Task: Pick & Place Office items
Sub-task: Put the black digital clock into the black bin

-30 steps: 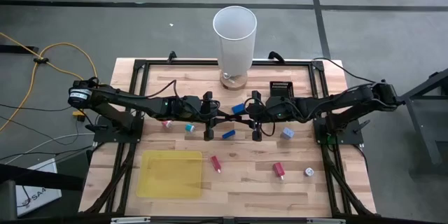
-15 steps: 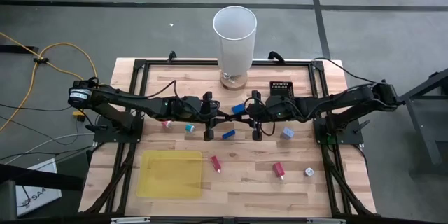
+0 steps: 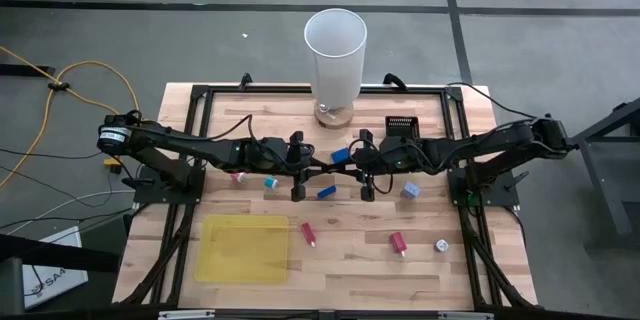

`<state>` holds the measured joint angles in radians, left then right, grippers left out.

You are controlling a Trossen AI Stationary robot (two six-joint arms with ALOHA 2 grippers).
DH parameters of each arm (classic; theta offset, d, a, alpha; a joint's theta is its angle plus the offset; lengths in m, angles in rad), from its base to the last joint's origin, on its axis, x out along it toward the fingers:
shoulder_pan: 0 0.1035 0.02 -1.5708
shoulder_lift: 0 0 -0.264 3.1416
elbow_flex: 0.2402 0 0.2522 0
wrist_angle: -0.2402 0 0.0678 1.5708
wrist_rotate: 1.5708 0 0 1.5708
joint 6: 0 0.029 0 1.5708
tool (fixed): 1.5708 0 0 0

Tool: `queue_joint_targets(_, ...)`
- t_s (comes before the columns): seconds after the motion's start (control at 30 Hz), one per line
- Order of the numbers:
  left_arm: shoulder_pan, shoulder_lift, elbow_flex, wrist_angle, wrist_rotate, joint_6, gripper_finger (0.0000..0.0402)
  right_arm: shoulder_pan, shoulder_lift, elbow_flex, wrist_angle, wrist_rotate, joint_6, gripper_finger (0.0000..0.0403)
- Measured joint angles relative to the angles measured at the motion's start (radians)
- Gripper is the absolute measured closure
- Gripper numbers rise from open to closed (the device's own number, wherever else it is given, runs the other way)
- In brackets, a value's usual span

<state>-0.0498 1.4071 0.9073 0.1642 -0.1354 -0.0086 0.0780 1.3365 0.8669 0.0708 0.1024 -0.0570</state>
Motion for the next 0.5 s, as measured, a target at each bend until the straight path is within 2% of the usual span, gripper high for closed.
queue_joint_targets(0.23,-0.003,0.000,0.000,0.002,0.006,0.058,0.0314,0.001,0.000,0.000,-0.006,-0.007,0.000,0.0340)
queue_joint_targets(0.5,-0.003,0.000,0.000,0.002,0.002,0.057,0.0280,0.001,0.000,0.000,-0.014,-0.012,0.000,0.0340)
